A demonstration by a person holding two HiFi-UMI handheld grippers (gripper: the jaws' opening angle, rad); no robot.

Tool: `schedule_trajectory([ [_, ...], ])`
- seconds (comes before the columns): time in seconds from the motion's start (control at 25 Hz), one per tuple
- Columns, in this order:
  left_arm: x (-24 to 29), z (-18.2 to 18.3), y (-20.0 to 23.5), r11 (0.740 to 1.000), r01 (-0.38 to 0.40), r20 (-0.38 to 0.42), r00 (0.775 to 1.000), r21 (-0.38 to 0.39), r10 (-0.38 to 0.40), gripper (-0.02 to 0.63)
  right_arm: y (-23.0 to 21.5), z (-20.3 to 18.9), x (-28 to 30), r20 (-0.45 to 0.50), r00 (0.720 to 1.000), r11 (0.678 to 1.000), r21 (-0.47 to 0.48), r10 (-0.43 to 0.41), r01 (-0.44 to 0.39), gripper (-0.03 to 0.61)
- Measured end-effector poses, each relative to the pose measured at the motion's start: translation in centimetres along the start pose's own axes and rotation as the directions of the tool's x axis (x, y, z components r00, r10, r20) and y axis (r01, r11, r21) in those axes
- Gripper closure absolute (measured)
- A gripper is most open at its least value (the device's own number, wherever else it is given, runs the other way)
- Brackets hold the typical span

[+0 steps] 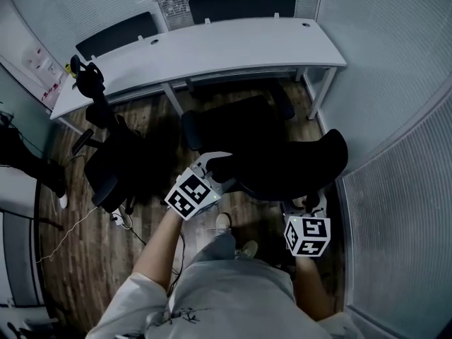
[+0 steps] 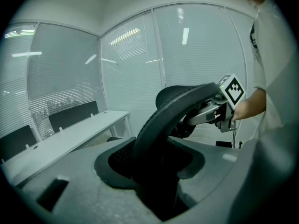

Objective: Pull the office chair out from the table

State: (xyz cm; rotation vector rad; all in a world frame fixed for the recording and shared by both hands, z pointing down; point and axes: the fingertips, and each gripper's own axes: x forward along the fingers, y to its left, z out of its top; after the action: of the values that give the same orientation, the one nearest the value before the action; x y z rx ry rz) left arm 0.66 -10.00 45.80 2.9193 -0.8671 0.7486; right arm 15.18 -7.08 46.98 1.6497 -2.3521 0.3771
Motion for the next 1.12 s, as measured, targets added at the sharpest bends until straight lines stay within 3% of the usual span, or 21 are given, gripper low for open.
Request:
schedule_trajectory([
  [1.12,-6.9,-2.8,-10.0,0.994,0.111,-0.018,0.994,0.013,-0.11,0.42,5.6,-5.1,-11.2,0.008,0.996,0.995,0.041,-0.09,0.09,0.287],
])
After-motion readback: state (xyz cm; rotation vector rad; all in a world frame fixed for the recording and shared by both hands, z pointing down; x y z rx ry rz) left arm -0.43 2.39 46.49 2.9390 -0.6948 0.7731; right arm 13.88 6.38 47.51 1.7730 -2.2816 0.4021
